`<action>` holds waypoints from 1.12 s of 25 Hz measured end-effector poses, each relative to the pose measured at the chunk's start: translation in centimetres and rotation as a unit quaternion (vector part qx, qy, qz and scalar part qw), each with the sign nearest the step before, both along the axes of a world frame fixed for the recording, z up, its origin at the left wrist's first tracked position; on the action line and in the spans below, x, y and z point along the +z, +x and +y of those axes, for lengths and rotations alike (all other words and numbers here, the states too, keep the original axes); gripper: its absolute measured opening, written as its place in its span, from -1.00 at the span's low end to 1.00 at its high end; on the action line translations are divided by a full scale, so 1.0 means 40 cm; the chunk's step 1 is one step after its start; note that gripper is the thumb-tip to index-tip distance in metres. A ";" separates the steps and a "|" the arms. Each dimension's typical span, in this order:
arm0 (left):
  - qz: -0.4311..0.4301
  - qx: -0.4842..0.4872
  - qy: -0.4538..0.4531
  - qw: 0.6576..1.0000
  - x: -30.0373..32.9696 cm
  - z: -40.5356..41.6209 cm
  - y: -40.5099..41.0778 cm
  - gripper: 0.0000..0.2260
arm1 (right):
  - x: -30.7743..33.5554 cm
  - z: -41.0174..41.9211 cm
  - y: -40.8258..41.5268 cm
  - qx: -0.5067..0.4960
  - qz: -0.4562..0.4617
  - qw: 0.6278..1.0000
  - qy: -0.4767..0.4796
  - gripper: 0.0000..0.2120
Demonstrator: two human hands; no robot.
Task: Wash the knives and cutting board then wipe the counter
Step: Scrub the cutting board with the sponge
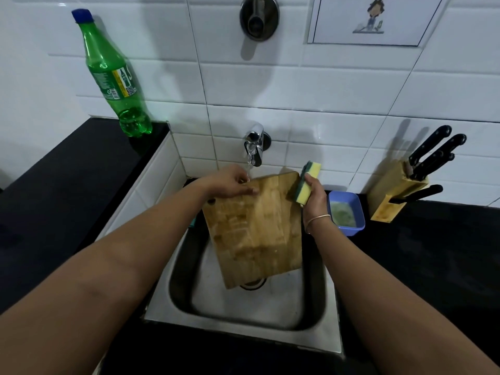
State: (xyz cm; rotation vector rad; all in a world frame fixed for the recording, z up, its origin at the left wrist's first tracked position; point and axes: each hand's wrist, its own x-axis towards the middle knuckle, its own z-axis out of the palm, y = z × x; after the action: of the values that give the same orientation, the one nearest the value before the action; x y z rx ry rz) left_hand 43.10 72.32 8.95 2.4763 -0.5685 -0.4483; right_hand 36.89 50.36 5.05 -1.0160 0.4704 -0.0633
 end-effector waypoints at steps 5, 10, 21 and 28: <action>0.004 0.017 0.002 1.000 0.012 -0.019 0.006 -0.60 | -0.010 0.001 0.006 -0.067 0.004 0.995 0.076 -0.78; 0.007 0.011 0.004 1.000 0.021 -0.034 0.020 -0.55 | -0.004 -0.021 0.005 -0.123 -0.037 0.981 0.146 -0.79; 0.053 0.030 -0.024 0.998 -0.015 -0.068 0.053 -0.57 | 0.015 -0.051 -0.020 -0.139 -0.038 0.980 0.136 -0.63; 0.106 0.051 -0.065 0.991 -0.018 -0.076 0.069 -0.66 | 0.012 -0.066 -0.014 -0.131 -0.023 0.987 0.091 -0.79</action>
State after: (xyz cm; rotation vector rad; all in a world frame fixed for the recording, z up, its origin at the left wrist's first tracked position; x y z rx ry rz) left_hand 45.85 69.27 8.22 2.2859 -0.3704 -0.6056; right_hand 36.34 47.72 5.52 -0.7671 0.5558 -0.2742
